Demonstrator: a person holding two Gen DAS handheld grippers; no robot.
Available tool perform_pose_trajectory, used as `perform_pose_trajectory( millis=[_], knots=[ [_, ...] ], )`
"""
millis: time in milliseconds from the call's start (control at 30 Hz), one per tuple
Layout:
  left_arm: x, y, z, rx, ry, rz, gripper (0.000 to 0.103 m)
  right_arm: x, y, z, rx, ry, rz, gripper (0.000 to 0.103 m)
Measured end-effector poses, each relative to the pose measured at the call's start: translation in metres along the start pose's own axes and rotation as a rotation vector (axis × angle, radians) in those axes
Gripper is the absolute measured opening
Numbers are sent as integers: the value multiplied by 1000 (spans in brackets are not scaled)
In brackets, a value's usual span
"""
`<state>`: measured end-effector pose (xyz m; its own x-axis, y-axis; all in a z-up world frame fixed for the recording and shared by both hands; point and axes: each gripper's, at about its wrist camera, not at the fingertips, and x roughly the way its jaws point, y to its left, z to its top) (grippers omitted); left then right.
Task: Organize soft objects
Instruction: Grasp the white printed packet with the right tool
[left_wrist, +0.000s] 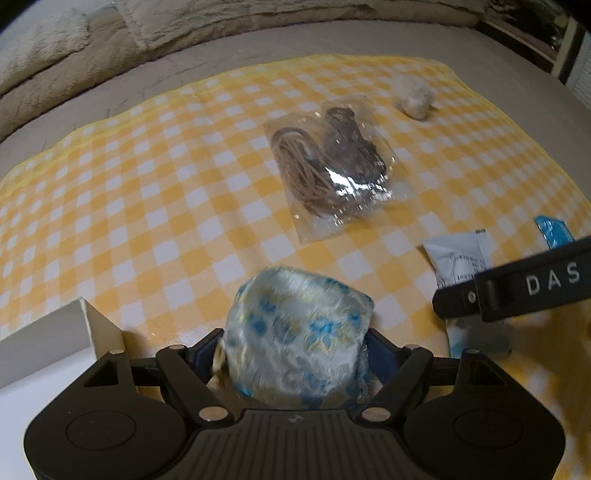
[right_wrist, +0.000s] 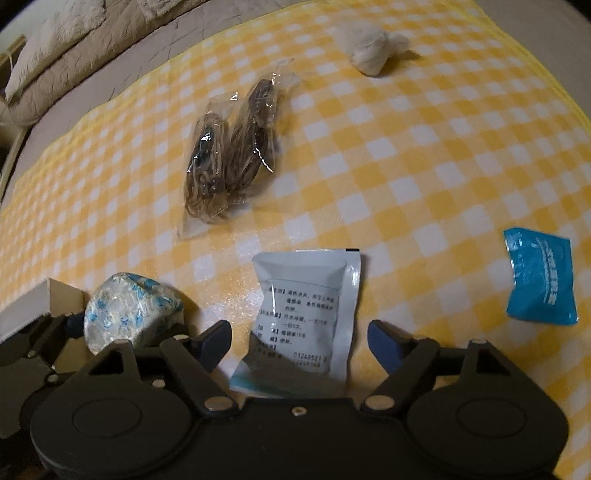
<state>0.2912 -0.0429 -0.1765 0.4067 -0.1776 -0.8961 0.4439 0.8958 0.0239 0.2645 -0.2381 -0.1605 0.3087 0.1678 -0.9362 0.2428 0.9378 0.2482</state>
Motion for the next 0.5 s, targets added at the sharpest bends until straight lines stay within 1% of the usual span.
perform_pose_trajectory(
  millis=[67,100,167,233,267,367,500],
  knots=[
    [0,-1,-1,1,0,-1,76,1,1,0,-15,-7,-10,78],
    [0,0,0,-3,3,-5,73,1,1,-1,-27,-11,-19,75],
    [-1,1,0,-20,6,-13,70,3,3,-1,-57,-16,-32,72],
    [-2,0,0,-26,5,-11,68,2,4,-2,-96,-18,-51,65],
    [-3,-1,0,-28,4,-9,66,2,6,-3,-119,-20,-61,58],
    [-6,-2,0,-37,-1,-6,64,-1,5,-6,-165,-27,-68,48],
    [-14,-3,-1,-51,-13,-8,63,-8,-3,-8,-173,-21,-51,38]
  ],
)
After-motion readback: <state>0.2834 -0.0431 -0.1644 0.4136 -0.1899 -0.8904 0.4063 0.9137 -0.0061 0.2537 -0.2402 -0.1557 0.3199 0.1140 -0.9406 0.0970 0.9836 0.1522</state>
